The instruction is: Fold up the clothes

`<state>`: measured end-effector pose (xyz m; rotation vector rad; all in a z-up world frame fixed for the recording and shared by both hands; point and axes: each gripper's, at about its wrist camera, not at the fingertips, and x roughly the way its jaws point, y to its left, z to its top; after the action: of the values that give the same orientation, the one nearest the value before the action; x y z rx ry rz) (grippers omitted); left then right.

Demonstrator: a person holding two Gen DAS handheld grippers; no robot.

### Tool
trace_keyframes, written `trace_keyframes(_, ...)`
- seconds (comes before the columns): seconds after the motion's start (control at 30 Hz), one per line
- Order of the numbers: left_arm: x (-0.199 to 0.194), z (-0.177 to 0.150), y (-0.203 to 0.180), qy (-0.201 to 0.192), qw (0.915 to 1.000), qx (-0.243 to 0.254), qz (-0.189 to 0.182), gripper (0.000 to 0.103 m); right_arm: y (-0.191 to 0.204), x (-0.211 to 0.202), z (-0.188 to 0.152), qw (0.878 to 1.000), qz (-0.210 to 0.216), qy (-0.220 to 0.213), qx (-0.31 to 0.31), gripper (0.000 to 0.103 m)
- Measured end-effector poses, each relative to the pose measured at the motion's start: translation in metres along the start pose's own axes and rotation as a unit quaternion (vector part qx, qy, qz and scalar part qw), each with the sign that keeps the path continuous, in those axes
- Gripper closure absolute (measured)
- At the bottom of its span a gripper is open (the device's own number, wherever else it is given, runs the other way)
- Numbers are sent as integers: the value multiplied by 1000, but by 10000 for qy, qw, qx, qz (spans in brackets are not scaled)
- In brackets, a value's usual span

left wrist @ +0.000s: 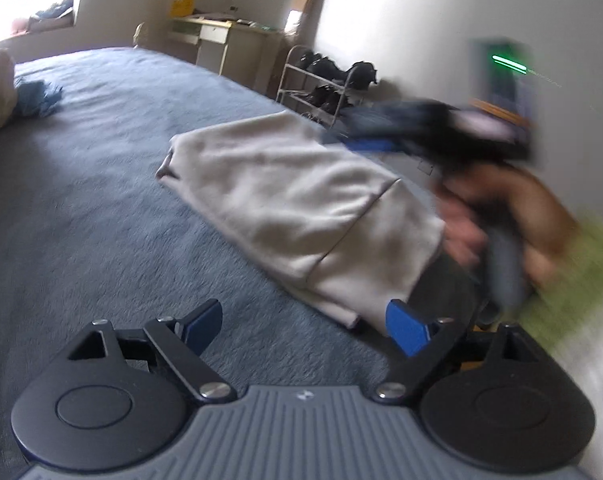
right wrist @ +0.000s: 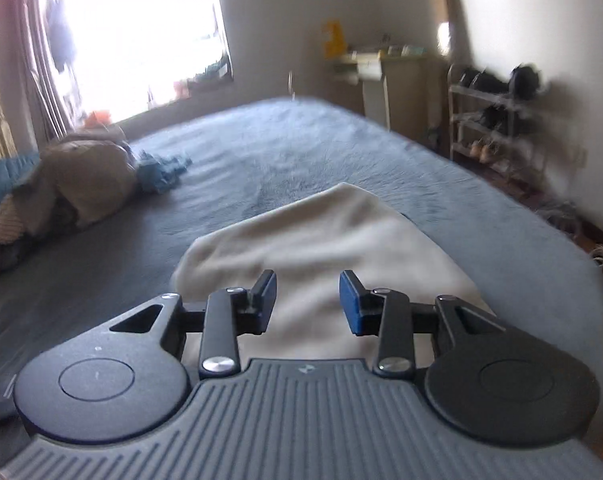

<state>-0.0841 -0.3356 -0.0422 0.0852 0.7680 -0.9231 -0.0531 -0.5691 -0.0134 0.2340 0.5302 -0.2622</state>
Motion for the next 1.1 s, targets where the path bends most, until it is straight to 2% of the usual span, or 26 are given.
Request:
trace_keyframes(0.07, 5, -1, 6, -48, 10000, -17, 74, 13, 2, 45, 10, 9993, -114, 270, -215, 70)
trace_keyframes(0.1, 8, -1, 10, -76, 9999, -28, 107, 13, 1, 56, 7, 9986, -175, 418, -256, 70)
trace_keyframes(0.13, 13, 2, 13, -116, 9999, -50, 110, 13, 1, 58, -1, 9984, -210, 390, -358, 70)
trace_keyframes(0.2, 25, 9, 21, -216, 9997, -115, 62, 13, 3, 39, -21, 9974, -189, 330, -620, 70)
trace_keyframes(0.33, 57, 35, 28, -463, 9989, -36, 64, 16, 7, -33, -76, 9909, -43, 397, -1284, 70)
trace_keyframes(0.43, 76, 59, 26, -820, 9965, 115, 67, 18, 5, -63, -70, 9852, -61, 609, -1601, 71)
trace_keyframes(0.5, 89, 74, 18, -1007, 9946, 245, 39, 18, 2, -66, -46, 9856, -236, 331, -1641, 71)
trace_keyframes(0.53, 97, 78, 13, -1000, 9944, 347, 13, 18, -2, -60, -33, 9879, -268, 189, -1514, 71)
trace_keyframes(0.6, 113, 76, 5, -745, 9958, 516, 112, 21, -11, -46, -6, 9921, -313, -92, -1215, 71)
trace_keyframes(0.67, 121, 61, 0, -490, 9961, 695, 230, 22, -20, -22, 3, 9943, -389, -134, -980, 71)
trace_keyframes(0.73, 112, 39, -3, -511, 9944, 875, 302, 20, -29, -6, -7, 9952, -513, 98, -834, 71)
trace_keyframes(0.83, 91, 16, 1, -473, 9955, 783, 261, 17, -42, -24, -49, 9971, -446, 186, -589, 69)
trace_keyframes(0.93, 70, 13, 5, -318, 9990, 298, 81, 17, -51, -68, -80, 9986, -437, 283, -2, 65)
trace_keyframes(1.0, 54, 14, -3, -395, 9988, 262, 92, 16, -53, -91, -93, 9984, -306, 350, 314, 64)
trace_keyframes(1.1, 33, 19, -22, -484, 9984, 279, 117, 8, -36, -110, -104, 9977, -534, 388, 135, 59)
